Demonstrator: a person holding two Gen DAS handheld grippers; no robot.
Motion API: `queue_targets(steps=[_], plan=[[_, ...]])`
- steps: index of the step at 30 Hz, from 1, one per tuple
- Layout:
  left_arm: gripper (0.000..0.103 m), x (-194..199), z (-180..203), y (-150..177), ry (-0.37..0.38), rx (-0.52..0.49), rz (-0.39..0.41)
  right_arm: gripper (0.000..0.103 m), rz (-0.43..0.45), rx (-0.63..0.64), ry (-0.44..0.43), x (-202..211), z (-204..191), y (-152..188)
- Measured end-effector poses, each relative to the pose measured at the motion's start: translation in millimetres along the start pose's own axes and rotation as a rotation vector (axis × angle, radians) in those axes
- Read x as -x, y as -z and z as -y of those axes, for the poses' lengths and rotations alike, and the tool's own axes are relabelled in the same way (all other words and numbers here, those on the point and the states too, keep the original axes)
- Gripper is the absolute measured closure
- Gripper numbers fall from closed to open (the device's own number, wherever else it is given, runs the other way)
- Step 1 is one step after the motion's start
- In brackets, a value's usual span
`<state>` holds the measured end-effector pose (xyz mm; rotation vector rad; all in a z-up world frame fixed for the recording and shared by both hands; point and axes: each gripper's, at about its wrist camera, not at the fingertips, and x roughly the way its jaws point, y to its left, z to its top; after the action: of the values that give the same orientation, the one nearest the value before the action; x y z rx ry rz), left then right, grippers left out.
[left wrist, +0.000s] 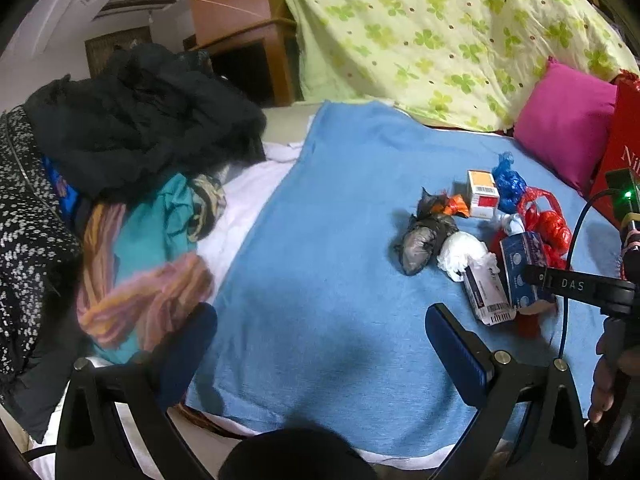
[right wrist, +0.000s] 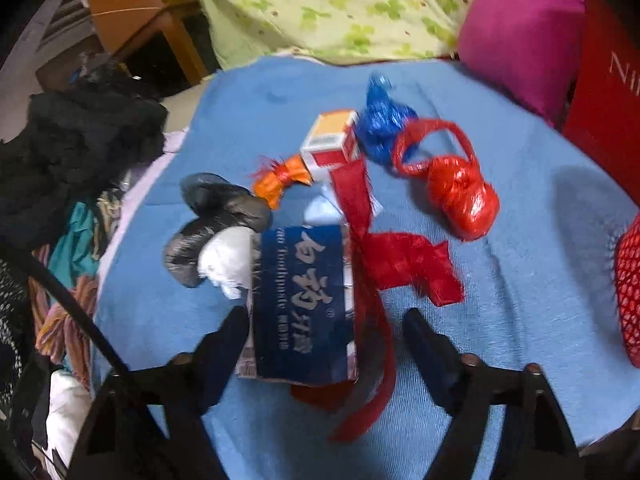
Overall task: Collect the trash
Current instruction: 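Grasp the white medicine box with left gripper while right grasps the blue toothpaste box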
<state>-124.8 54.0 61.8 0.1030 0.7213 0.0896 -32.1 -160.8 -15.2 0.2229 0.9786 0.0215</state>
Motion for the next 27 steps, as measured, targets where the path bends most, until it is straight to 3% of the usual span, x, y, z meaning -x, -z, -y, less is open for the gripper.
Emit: queue_targets(steps=[5,7,8,15,18,19,20,21,23,24,27], plan=[[0.0,-13,22,-6,0.1,-0.02,-0.04,0.044,0.052,0.001,-0.065,13,11,3],[0.0,-24,36,-10,0.173,-0.024,-0.065,0.068,0.066,-0.021,-0.098,26,22,4],[0.0,-31,44,-11,0.195,-0.032,-0.082,0.072,0.068,-0.038,-0.119,32,27,4],[0.0,-90,105,-12,0.335,-0.053,-0.229,0.072,0.095,-0.074,-0.186,59,64,6],[0.002,-106,124,-10,0.365,-0.065,-0.267,0.063,0.077,-0.078,-0.148,54,74,8],[0.006,-110,129,-9,0.359,-0.078,-0.277,0.055,0.07,-0.086,-0.145,52,79,9],[0.013,-117,135,-8,0.348,-0.095,-0.288,0.031,0.077,-0.108,-0.135,51,85,10],[0.018,-122,141,-6,0.353,-0.109,-0.301,0.024,0.103,-0.131,-0.127,52,91,12],[0.033,-132,145,-3,0.37,-0.116,-0.338,0.024,0.128,-0.158,-0.152,54,101,13],[0.035,-136,145,0,0.365,-0.113,-0.352,0.024,0.124,-0.16,-0.155,53,104,12],[0.052,-132,141,2,0.38,-0.115,-0.316,0.024,0.117,-0.123,-0.154,47,95,7]])
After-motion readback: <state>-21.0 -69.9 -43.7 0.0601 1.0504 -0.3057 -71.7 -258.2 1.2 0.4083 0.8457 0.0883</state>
